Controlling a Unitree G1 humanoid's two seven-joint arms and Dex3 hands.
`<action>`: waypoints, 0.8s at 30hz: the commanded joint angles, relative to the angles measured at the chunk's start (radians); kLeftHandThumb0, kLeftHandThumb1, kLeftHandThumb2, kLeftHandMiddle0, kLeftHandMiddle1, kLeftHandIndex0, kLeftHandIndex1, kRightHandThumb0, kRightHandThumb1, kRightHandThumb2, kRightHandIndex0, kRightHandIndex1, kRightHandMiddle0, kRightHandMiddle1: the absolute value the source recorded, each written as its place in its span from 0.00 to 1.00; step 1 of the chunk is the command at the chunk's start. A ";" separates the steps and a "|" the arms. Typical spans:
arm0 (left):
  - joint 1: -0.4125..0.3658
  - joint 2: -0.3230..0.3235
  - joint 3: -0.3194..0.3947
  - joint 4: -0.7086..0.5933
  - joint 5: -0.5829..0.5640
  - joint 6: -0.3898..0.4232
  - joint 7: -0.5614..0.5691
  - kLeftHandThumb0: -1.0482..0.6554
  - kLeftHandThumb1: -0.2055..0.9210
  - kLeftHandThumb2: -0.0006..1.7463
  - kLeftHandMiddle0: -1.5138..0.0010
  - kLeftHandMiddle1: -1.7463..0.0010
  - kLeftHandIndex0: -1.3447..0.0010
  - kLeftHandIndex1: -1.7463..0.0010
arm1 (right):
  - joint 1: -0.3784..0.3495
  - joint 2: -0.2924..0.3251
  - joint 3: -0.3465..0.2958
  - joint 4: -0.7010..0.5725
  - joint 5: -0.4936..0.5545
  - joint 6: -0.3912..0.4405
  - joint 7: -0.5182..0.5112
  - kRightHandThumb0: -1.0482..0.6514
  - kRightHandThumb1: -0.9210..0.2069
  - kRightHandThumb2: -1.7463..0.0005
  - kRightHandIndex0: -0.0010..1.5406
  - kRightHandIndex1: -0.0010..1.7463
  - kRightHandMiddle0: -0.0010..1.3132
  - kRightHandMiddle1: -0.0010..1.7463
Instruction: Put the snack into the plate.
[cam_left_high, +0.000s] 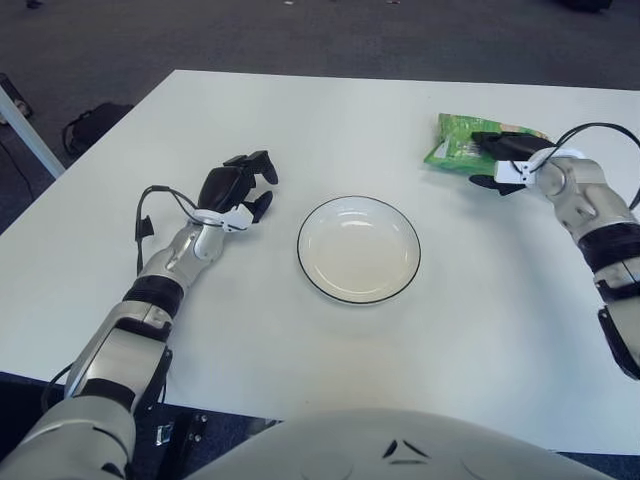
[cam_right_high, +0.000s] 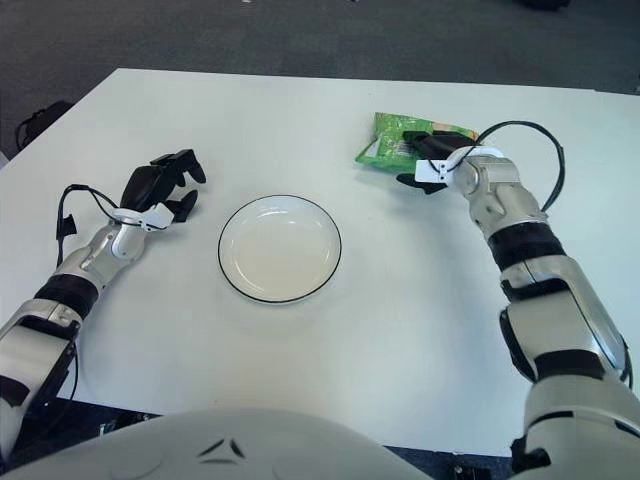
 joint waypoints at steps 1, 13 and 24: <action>0.058 -0.027 -0.041 0.079 0.023 0.028 -0.037 0.61 0.38 0.82 0.63 0.00 0.59 0.00 | 0.053 -0.041 -0.046 -0.168 0.031 0.042 0.079 0.09 0.00 0.57 0.00 0.00 0.00 0.06; 0.025 -0.018 -0.092 0.130 0.059 0.007 -0.017 0.61 0.39 0.81 0.60 0.00 0.61 0.02 | 0.000 -0.014 -0.087 -0.160 -0.023 0.078 -0.015 0.10 0.00 0.59 0.01 0.00 0.00 0.16; 0.013 -0.011 -0.120 0.154 0.063 -0.003 -0.013 0.61 0.40 0.79 0.54 0.00 0.64 0.07 | -0.074 0.015 -0.087 -0.070 -0.049 0.093 -0.169 0.13 0.00 0.63 0.03 0.01 0.00 0.21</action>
